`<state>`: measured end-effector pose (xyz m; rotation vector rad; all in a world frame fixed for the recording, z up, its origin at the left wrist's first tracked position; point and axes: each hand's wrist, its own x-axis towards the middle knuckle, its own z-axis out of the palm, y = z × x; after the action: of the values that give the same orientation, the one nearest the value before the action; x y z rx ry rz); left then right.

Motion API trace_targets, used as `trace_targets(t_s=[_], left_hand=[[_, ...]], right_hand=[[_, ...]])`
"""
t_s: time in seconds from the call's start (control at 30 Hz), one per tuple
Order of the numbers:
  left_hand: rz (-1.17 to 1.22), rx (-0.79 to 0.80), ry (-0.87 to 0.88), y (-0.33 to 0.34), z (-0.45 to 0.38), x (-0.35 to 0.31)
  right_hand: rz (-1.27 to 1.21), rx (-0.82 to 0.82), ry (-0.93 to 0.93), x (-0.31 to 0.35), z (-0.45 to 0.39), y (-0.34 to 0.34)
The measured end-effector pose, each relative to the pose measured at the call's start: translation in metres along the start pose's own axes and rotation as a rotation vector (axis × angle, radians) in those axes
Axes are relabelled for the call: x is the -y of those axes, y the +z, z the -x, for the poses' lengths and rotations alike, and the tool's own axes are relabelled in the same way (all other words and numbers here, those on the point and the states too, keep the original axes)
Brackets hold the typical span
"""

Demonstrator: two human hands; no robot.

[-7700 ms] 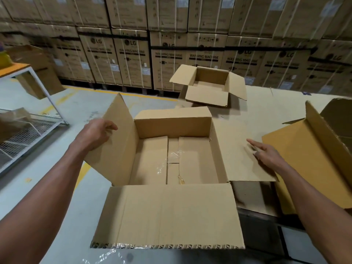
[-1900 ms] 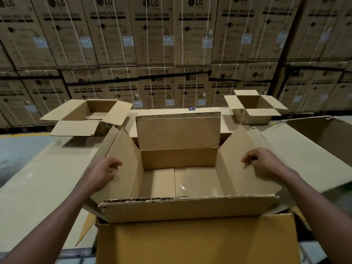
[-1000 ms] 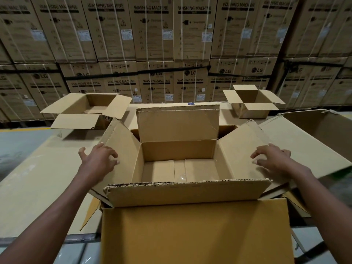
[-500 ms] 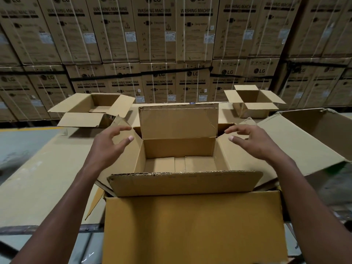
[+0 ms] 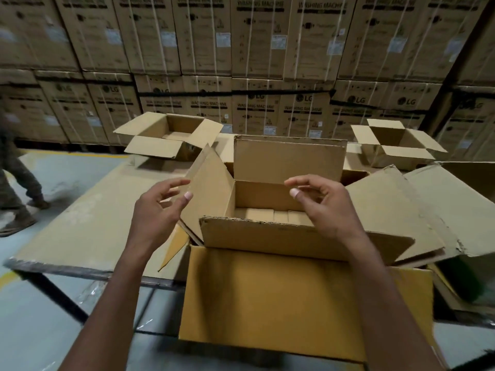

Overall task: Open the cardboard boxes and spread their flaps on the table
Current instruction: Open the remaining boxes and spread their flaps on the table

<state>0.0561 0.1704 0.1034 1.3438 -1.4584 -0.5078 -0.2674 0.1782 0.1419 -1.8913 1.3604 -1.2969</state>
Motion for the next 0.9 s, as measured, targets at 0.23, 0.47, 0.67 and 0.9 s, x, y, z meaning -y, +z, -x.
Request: trace_targets(t_s=[0.23,0.47,0.67,0.9], left_hand=[[0.100,-0.089,-0.210,-0.098,0.050,0.070],[0.176,-0.223,-0.454,-0.212,0.104,0.166],[0.164,-0.257,-0.529,-0.298,0.105,0.229],[0.161,-0.277,-0.614,-0.362,0.083,0.289]], right_hand=[[-0.299,0.038,0.034,0.057,0.034,0.141],[-0.528,0.206,0.265,0.083,0.070,0.344],[-0.482,0.309,0.378,0.093,0.076,0.474],[-0.388,0.393,0.424,0.106,0.041,0.571]])
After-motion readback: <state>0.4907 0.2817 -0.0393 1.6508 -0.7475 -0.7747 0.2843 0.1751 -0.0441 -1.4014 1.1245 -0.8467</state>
